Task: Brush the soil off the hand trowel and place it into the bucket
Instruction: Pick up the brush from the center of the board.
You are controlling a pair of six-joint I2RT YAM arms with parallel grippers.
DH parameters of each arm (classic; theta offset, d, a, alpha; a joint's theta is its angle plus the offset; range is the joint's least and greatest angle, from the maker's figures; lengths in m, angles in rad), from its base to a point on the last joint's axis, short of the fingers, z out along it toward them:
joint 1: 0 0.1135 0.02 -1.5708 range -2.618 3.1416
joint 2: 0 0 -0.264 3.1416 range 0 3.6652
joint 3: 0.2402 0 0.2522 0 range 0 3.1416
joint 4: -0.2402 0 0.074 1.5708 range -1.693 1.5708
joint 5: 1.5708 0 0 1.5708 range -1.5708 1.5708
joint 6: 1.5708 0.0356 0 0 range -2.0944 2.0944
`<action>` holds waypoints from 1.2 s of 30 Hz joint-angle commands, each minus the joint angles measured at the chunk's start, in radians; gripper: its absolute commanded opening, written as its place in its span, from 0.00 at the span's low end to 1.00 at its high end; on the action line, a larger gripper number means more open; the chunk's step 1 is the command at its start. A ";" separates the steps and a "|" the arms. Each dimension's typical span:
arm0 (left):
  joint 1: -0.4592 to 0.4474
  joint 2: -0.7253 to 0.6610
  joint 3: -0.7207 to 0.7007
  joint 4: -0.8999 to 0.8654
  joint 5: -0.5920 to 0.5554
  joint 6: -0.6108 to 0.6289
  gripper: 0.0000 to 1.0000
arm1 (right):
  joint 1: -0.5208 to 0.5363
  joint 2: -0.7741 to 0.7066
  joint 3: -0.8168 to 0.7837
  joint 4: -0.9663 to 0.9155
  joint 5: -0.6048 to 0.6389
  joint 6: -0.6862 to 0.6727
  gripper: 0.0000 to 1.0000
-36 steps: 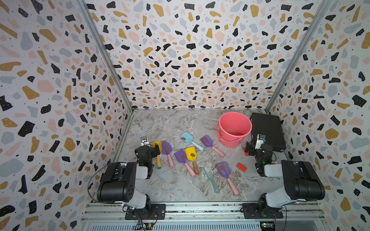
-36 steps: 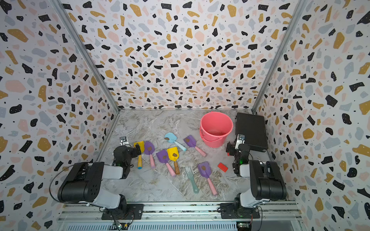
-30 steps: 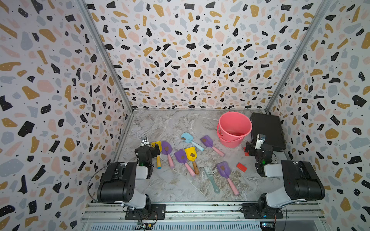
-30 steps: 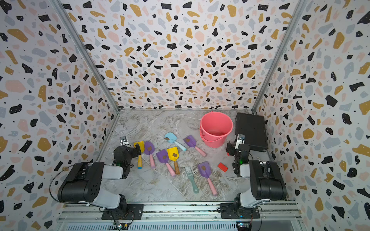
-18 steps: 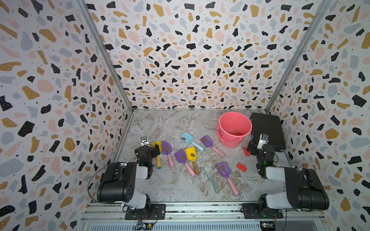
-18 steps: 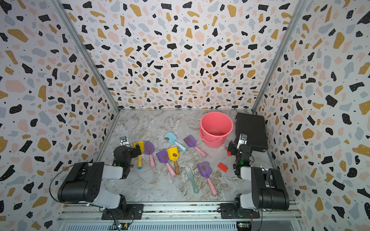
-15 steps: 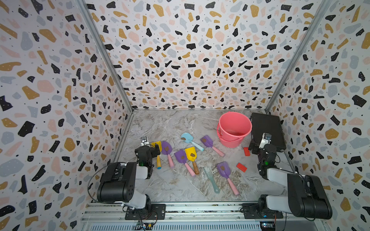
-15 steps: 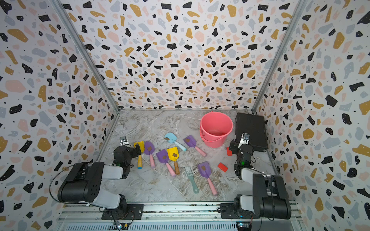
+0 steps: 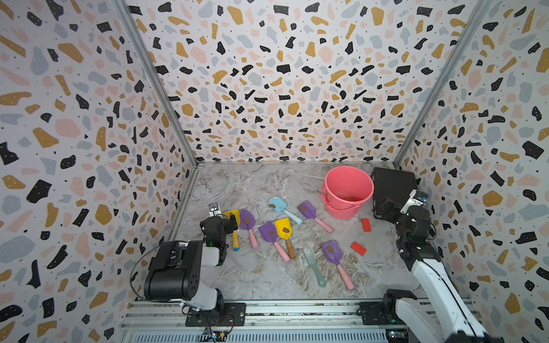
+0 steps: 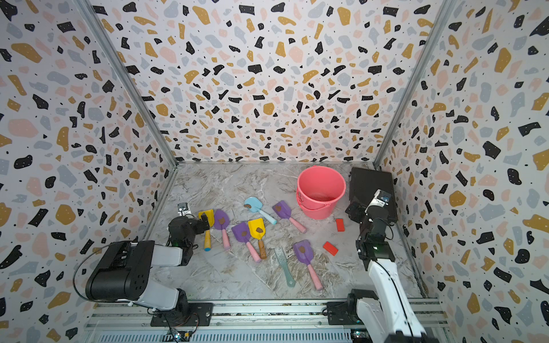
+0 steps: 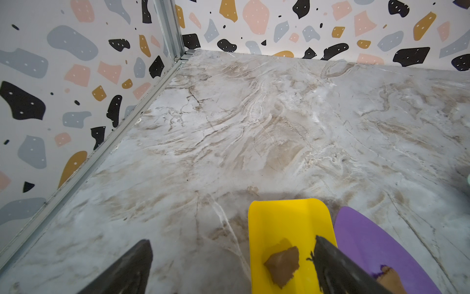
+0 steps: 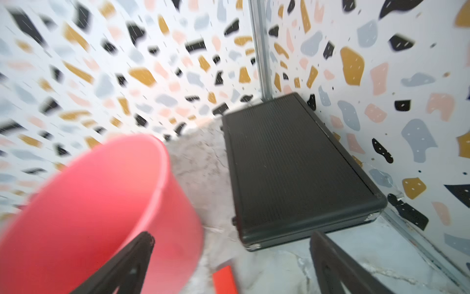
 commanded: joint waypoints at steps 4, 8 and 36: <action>0.004 -0.003 0.016 0.035 0.009 0.014 0.99 | 0.016 -0.147 0.196 -0.788 -0.302 0.176 0.98; 0.005 -0.045 0.000 0.043 0.005 0.020 0.99 | 0.020 -0.166 0.206 -0.964 -0.485 0.179 0.96; -0.672 -0.645 0.442 -1.367 0.477 -1.035 0.90 | 0.778 0.355 0.142 -0.655 -0.333 0.222 0.79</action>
